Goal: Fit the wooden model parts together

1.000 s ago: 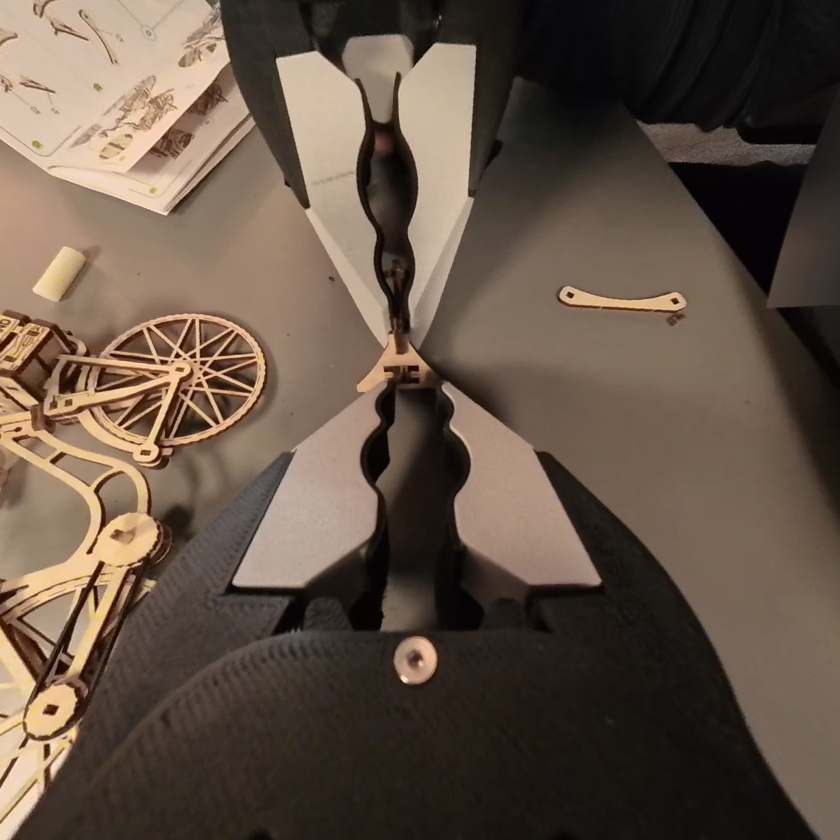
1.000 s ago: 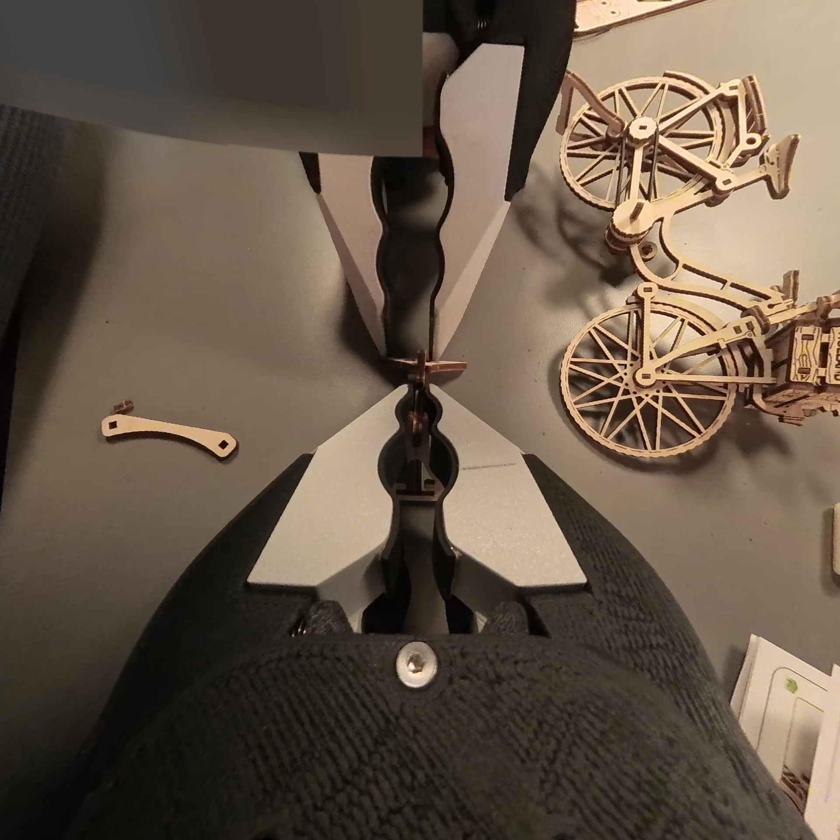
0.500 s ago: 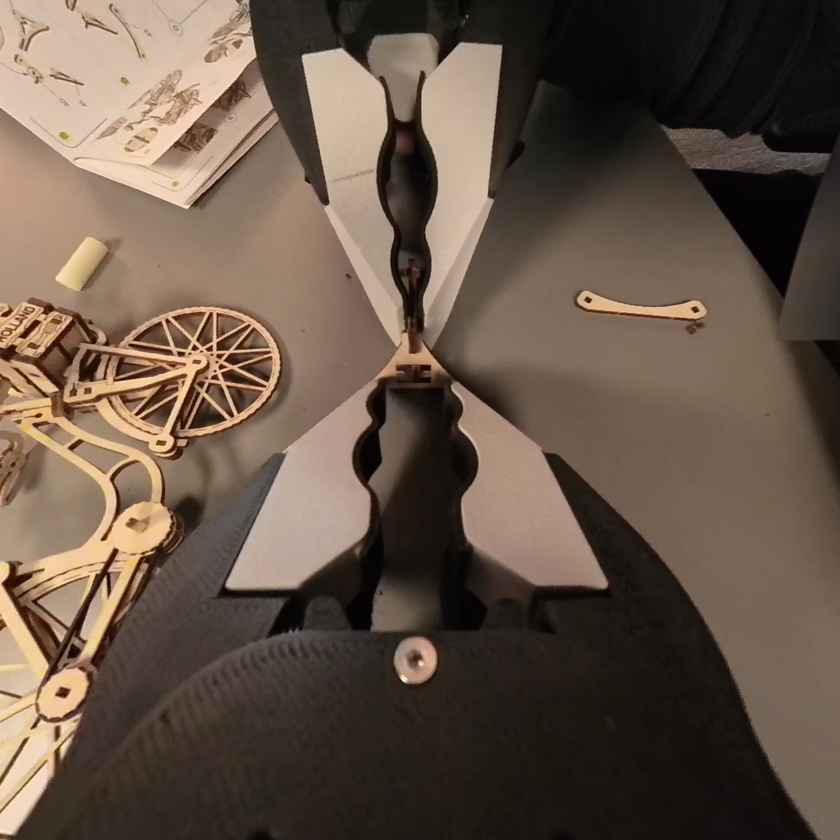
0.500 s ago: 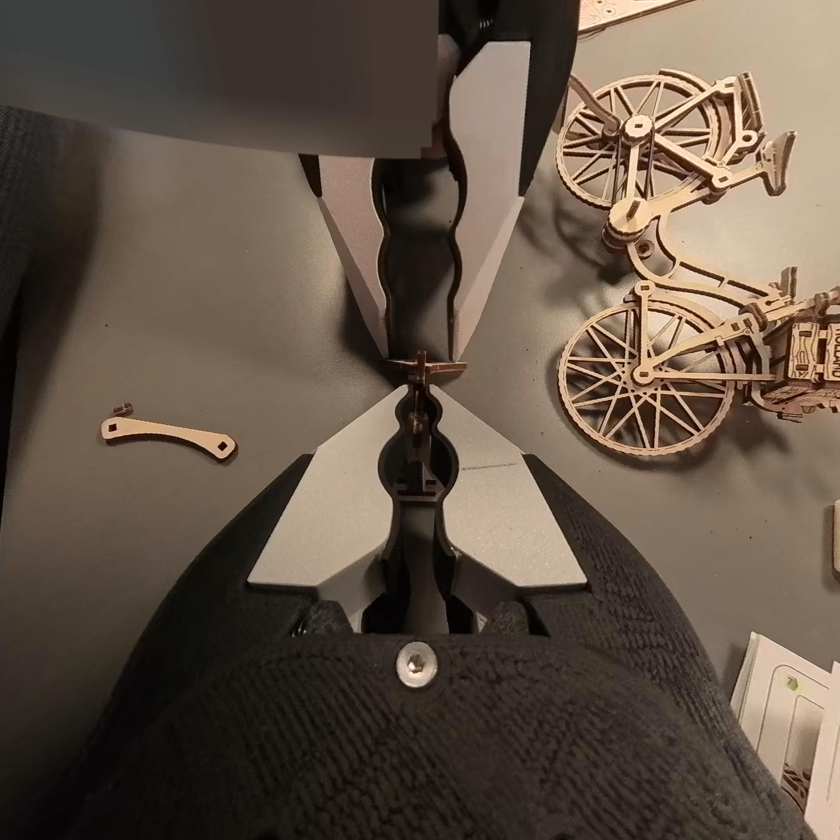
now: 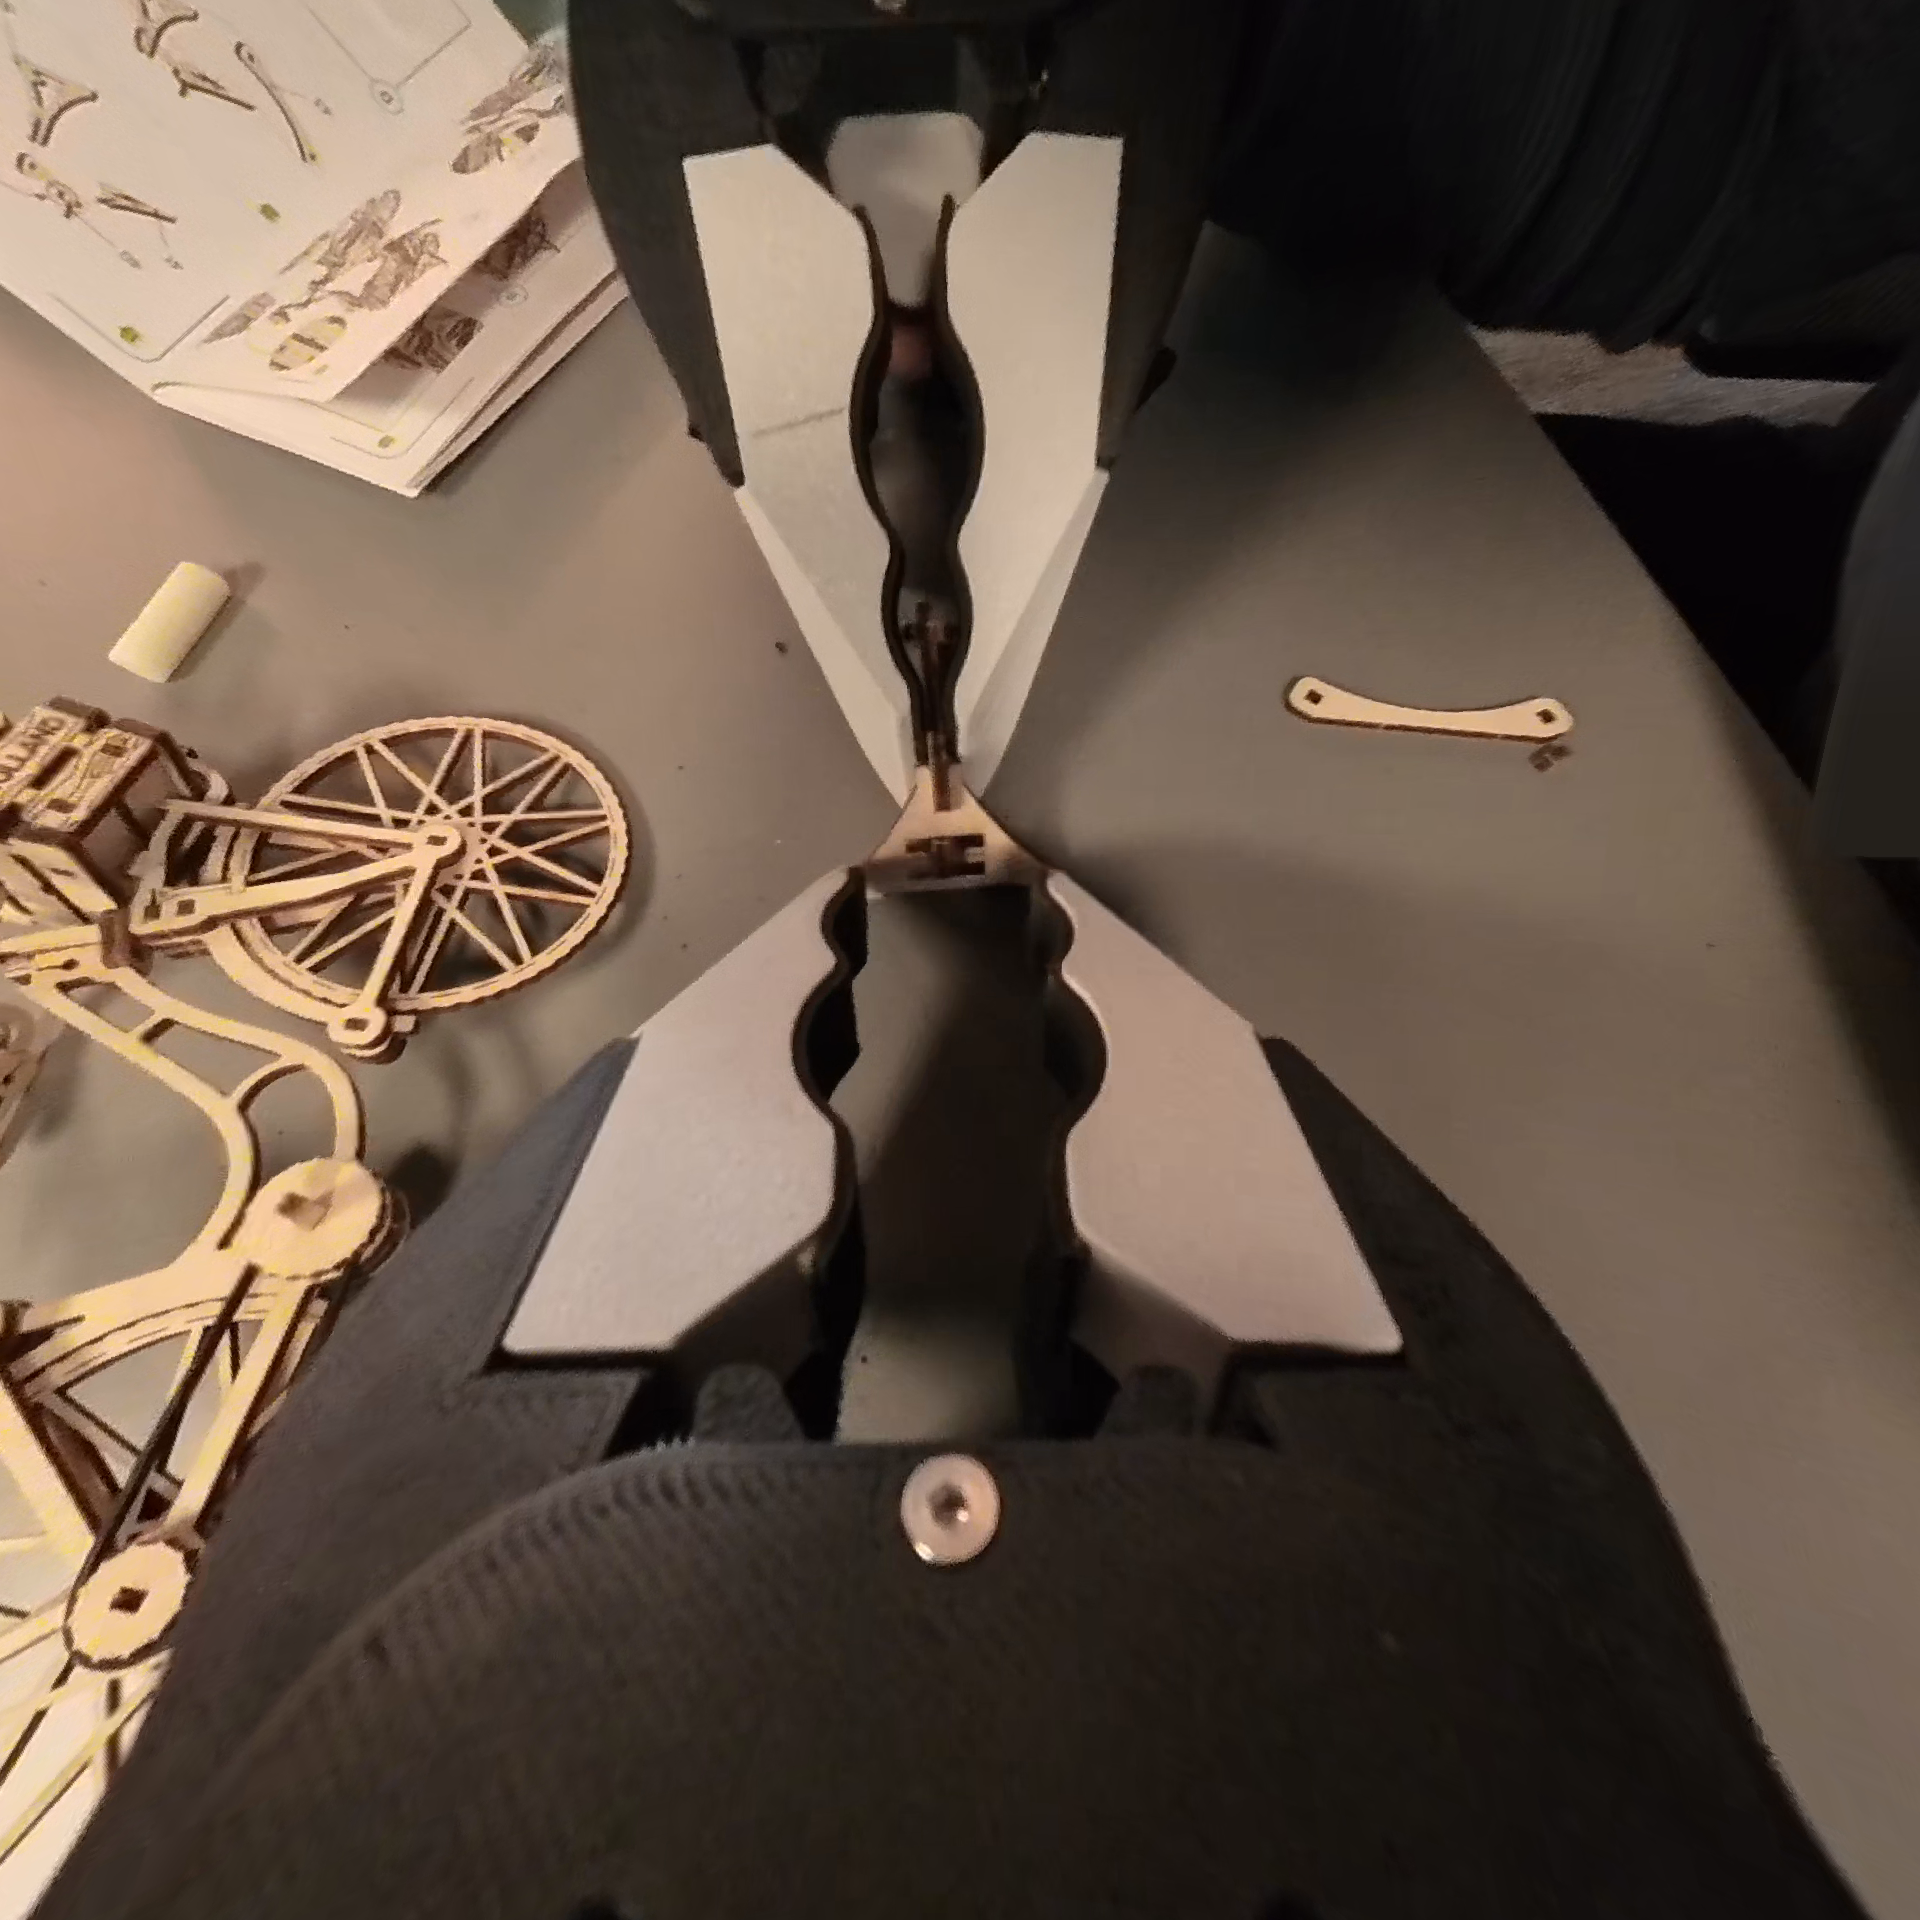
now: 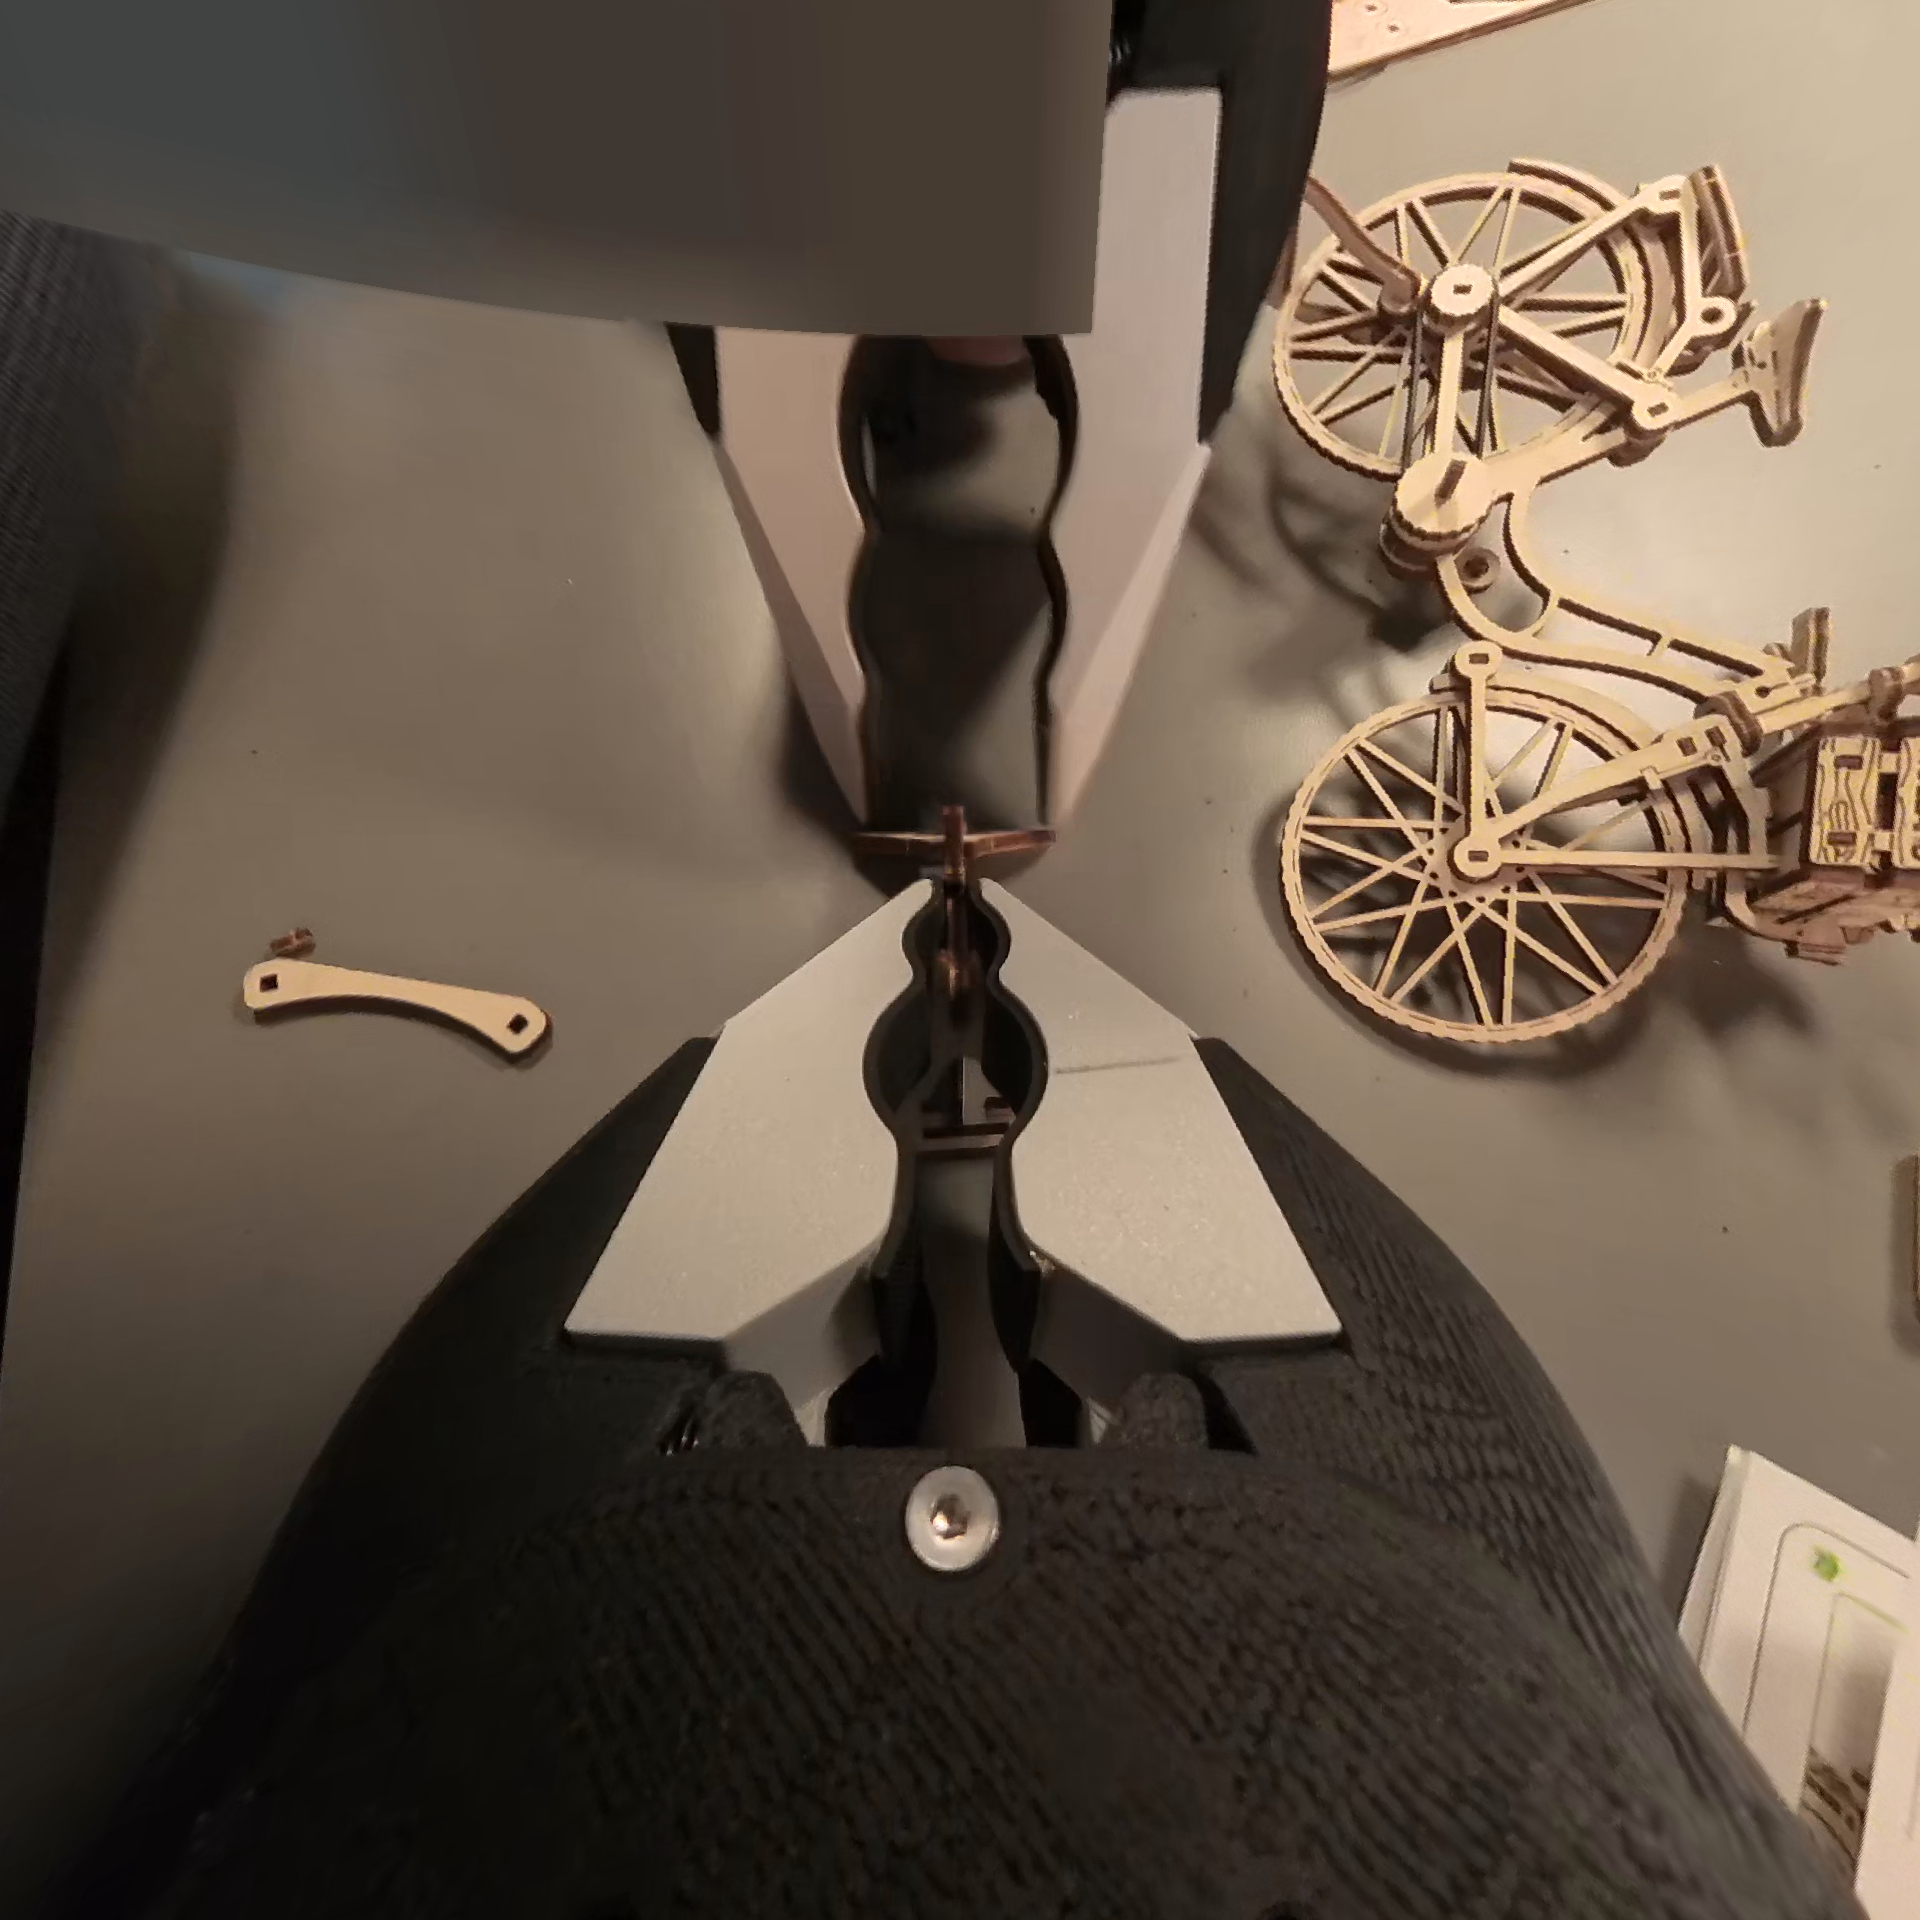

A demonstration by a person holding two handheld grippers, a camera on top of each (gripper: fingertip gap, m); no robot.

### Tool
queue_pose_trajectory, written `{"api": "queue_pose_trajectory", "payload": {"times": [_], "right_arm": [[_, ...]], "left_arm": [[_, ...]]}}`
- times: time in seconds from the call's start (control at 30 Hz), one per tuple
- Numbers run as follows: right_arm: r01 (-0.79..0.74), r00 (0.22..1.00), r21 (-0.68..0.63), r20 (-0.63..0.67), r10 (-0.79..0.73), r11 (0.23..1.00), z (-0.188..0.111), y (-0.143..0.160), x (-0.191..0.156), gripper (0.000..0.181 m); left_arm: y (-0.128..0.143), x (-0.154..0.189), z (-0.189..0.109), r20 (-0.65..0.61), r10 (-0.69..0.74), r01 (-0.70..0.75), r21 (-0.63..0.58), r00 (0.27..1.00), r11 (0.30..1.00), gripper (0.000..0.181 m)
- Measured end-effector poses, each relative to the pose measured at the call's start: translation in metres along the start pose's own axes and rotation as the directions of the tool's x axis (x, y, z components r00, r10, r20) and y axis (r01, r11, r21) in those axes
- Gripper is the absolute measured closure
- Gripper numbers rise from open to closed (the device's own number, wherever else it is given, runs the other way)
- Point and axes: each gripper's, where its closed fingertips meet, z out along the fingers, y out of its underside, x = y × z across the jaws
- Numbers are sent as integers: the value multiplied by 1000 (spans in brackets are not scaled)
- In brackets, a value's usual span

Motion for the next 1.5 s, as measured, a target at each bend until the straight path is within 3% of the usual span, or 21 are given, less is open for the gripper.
{"api": "queue_pose_trajectory", "payload": {"times": [0.3,0.6,1.07,1.23,1.5], "right_arm": [[1,1000,0,7,-1,1000,0,1,-1,181],[-3,1000,4,11,3,1000,-1,0,-1,181],[-11,1000,4,1,11,1000,-1,0,1,181],[-16,1000,3,-7,16,1000,-1,0,2,181],[-15,1000,3,-5,15,1000,-1,0,2,181]], "left_arm": [[-1,11,1,-29,6,-7,-1,1000,1000,154],[-1,4,5,79,45,-44,-24,996,999,162],[-1,-2,4,158,49,-45,-29,986,999,154],[-7,7,3,121,26,-27,11,992,1000,155],[-1,4,6,142,43,-38,-34,989,999,156]]}}
